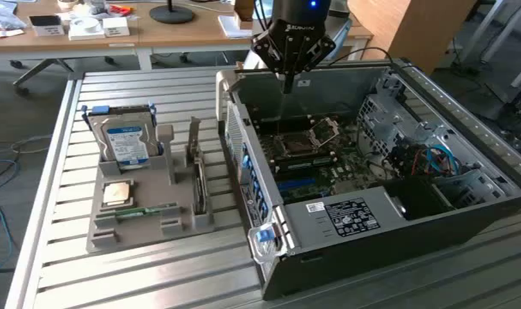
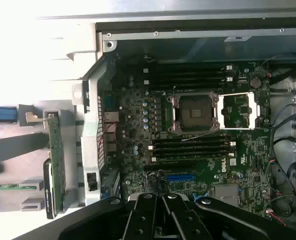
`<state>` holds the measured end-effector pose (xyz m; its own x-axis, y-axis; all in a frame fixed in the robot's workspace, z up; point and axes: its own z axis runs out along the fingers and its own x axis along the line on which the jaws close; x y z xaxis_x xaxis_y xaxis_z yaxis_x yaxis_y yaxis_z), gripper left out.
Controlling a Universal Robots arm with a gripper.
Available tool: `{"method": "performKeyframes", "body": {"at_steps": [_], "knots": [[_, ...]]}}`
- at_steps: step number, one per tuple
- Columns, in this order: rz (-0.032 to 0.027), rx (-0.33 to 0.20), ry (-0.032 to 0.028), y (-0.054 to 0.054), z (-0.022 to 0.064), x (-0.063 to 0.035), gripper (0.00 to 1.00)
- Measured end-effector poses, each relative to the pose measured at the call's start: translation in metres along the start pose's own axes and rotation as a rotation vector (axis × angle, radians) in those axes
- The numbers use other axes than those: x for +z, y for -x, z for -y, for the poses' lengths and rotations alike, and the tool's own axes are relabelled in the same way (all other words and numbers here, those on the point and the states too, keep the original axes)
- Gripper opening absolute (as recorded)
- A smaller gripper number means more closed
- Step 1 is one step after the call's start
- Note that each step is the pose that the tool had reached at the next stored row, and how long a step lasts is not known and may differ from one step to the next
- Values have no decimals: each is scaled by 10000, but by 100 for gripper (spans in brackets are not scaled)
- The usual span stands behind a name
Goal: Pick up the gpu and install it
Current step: 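Reach for the gpu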
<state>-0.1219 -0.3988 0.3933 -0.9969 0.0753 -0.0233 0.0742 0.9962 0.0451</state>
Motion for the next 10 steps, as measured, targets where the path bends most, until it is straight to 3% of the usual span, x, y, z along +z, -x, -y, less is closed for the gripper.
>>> {"method": "performKeyframes", "body": {"at_steps": [10], "knots": [[0,1,1,-17,1,0,11]]}}
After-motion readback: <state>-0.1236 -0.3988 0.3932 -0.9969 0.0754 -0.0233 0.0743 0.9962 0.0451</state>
